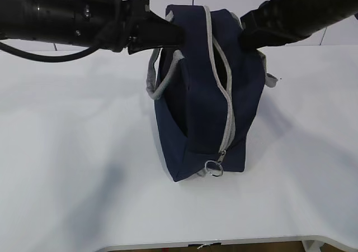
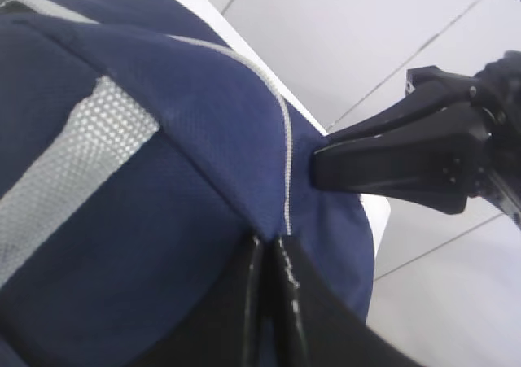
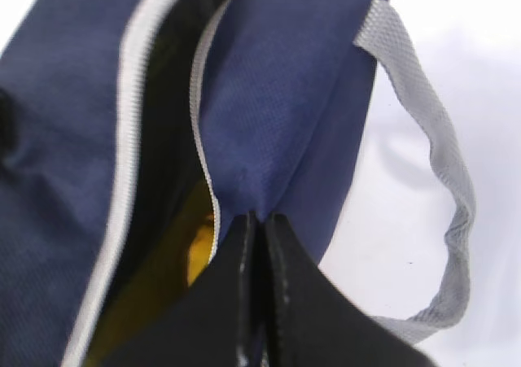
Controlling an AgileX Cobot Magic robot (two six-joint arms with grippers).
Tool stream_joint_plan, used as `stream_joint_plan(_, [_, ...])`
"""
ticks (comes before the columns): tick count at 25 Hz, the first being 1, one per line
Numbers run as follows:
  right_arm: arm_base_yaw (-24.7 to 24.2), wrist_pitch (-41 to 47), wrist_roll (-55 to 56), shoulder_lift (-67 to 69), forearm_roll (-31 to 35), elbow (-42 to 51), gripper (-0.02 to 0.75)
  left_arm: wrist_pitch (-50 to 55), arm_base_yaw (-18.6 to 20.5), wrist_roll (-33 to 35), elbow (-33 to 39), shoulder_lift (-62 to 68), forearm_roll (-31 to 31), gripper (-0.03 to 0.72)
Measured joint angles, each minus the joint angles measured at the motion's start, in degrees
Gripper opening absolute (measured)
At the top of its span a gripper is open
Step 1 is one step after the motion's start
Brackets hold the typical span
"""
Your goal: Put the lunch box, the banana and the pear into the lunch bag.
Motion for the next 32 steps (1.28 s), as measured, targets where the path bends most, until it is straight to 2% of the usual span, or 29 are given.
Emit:
stream_joint_plan(9, [0.0,-6.1,0.4,-0.4,0.6,1.7,0.018,-0.9,-0.4,3.5,-1.6,2.8,0.3,-0.017])
stream_joint_plan(23, [0.0,-6.2,2.8,-0.5,0.6,2.9,0.018,-7.2,-0.4,5.6,-2.2,3.8,-0.6,-0.018])
stream_joint_plan(32, [0.0,-16.8,4.3,-2.7,1.9,10.5,0.018,-6.7,-0.4,14.5,-2.2,4.2,-0.6,-0.018])
